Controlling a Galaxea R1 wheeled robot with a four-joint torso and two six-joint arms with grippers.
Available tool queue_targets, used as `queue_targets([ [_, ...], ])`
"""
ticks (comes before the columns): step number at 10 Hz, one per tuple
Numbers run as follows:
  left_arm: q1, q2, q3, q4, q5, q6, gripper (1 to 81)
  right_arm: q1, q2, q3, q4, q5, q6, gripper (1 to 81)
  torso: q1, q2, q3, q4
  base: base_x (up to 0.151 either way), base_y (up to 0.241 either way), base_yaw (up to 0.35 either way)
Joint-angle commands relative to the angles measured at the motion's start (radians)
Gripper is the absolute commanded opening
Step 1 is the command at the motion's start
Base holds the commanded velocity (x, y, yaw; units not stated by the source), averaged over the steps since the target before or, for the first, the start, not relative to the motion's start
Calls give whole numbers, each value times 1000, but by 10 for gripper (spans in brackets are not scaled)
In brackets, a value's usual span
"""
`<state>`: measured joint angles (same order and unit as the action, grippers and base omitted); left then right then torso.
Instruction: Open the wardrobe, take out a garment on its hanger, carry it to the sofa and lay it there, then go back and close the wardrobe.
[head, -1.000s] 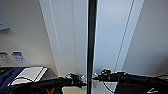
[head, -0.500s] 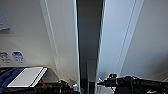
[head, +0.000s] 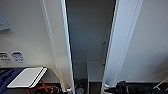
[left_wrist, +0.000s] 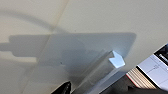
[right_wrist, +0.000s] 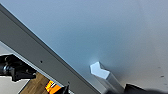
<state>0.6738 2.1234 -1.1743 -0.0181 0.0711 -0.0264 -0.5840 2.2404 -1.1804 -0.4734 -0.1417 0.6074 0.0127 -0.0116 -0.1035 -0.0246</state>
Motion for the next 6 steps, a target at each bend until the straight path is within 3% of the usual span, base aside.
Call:
queue_targets([
  [1, 60, -161, 149, -39, 121, 6, 811, 5, -77, 179, -22, 19, 29, 811, 0, 0, 0, 0, 0, 0, 0],
  [2, 89, -198, 163, -39, 110, 6, 811, -7, -120, 202, -27, 30, 29, 811, 0, 0, 0, 0, 0, 0, 0],
  [6, 242, -396, 131, -48, -57, 16, 811, -26, -442, 265, -22, 21, 37, 811, 0, 0, 1, 0, 0, 0, 0],
])
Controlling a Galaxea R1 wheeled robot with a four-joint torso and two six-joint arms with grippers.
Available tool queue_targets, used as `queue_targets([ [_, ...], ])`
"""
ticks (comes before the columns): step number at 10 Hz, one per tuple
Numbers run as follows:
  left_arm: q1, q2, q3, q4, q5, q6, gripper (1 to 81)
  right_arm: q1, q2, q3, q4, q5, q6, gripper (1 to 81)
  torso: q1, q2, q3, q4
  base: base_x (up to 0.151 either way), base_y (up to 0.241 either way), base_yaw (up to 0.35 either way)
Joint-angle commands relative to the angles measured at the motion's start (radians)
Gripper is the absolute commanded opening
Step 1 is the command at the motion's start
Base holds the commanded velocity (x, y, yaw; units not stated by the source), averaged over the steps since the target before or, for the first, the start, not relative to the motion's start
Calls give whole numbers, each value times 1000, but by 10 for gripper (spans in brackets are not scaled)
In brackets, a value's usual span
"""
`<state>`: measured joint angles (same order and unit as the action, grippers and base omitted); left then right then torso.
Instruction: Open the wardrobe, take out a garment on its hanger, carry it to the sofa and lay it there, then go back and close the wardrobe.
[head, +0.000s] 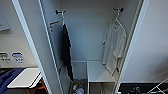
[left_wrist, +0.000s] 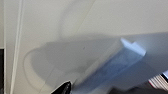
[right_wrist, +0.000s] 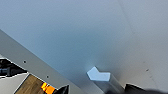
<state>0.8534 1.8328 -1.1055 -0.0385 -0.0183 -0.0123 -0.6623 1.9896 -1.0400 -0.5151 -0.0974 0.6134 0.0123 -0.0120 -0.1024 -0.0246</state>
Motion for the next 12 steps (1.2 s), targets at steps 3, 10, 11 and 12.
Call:
queue_targets([
  [3, 197, -98, -68, -47, -124, -20, 811, -49, -237, -86, 49, -125, 78, 811, -2, -1, 0, 0, 0, 0, 0],
  [10, 375, 180, -301, -43, -144, -18, 811, -325, 163, -714, 59, -131, 88, 811, -6, -4, 2, 0, 0, 0, 0],
  [11, 391, 215, -330, -43, -143, -18, 811, -349, 194, -757, 61, -125, 86, 811, -6, -4, 2, 0, 0, 0, 0],
  [12, 414, 255, -365, -44, -143, -18, 811, -383, 223, -799, 61, -119, 88, 811, -6, -4, 2, 0, 0, 0, 0],
])
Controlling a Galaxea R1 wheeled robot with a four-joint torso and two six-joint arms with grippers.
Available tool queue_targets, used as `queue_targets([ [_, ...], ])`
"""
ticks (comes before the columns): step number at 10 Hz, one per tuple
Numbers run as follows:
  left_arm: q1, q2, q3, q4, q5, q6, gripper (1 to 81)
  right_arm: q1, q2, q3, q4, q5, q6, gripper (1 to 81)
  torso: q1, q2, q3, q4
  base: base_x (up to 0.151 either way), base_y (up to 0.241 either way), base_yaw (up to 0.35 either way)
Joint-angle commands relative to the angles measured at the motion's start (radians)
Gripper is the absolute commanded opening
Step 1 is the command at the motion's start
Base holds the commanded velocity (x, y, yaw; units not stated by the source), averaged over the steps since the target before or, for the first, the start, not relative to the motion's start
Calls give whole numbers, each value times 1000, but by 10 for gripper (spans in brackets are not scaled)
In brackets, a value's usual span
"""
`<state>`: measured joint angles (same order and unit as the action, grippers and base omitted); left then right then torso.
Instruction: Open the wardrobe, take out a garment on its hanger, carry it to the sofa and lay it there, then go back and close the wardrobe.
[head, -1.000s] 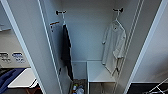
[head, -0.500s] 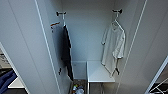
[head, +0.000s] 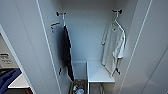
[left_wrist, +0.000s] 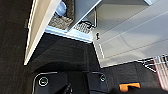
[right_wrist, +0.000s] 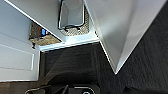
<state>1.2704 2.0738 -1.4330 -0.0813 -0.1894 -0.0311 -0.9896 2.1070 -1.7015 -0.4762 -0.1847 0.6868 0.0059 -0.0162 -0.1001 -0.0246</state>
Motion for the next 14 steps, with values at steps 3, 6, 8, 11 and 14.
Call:
queue_targets([
  [3, 48, 155, -201, 0, 28, 0, 811, -145, 184, -193, 18, 5, 13, 811, 0, 0, 0, 0, 0, 0, 0],
  [6, 94, 296, -374, 2, 39, 0, 811, -249, 282, -268, 13, 74, 5, 811, -1, 0, 0, 0, 0, 0, 0],
  [8, 117, 374, -467, 3, 42, -1, 811, -317, 349, -298, 8, 103, -1, 811, -1, -1, 0, 0, 0, 0, 0],
  [11, 137, 491, -593, 6, 110, 11, 811, -404, 449, -358, -13, 103, -23, 811, -2, -1, 1, 0, 0, 0, 0],
  [14, 166, 612, -737, 29, 110, 20, 811, -459, 587, -515, -68, 103, -32, 811, -2, -2, 1, 0, 0, 0, 0],
])
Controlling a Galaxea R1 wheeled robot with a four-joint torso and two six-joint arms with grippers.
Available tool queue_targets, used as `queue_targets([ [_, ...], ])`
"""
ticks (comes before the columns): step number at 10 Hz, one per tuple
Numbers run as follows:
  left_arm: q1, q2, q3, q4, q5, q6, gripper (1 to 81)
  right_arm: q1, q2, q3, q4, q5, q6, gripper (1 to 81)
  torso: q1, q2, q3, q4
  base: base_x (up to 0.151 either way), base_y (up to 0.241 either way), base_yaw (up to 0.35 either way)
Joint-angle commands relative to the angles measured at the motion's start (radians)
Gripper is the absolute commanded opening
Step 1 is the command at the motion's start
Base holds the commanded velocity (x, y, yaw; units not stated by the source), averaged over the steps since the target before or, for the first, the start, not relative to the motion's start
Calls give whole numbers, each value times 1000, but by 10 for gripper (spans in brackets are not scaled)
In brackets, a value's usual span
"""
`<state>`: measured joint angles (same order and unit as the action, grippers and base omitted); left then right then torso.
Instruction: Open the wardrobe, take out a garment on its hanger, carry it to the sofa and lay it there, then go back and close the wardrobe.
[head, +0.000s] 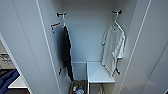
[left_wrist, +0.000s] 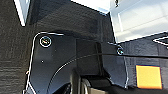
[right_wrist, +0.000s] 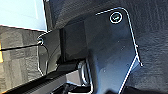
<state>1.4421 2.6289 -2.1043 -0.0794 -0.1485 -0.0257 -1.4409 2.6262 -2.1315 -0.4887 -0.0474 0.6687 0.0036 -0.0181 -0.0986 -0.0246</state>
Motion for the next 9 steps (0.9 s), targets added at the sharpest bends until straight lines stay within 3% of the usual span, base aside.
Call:
queue_targets([
  [1, 2, 77, -85, 38, 69, 14, 811, -19, 108, -129, -65, -34, -14, 811, 0, 0, 0, 0, 0, 0, 0],
  [6, 31, 168, -204, 70, 69, 15, 811, -65, 272, -353, -65, -32, -9, 811, -1, -1, 1, 0, 0, 0, 0],
  [9, 41, 211, -260, 92, 69, 15, 811, -73, 301, -395, -48, 8, -11, 811, -2, -1, 1, 0, 0, 0, 0],
])
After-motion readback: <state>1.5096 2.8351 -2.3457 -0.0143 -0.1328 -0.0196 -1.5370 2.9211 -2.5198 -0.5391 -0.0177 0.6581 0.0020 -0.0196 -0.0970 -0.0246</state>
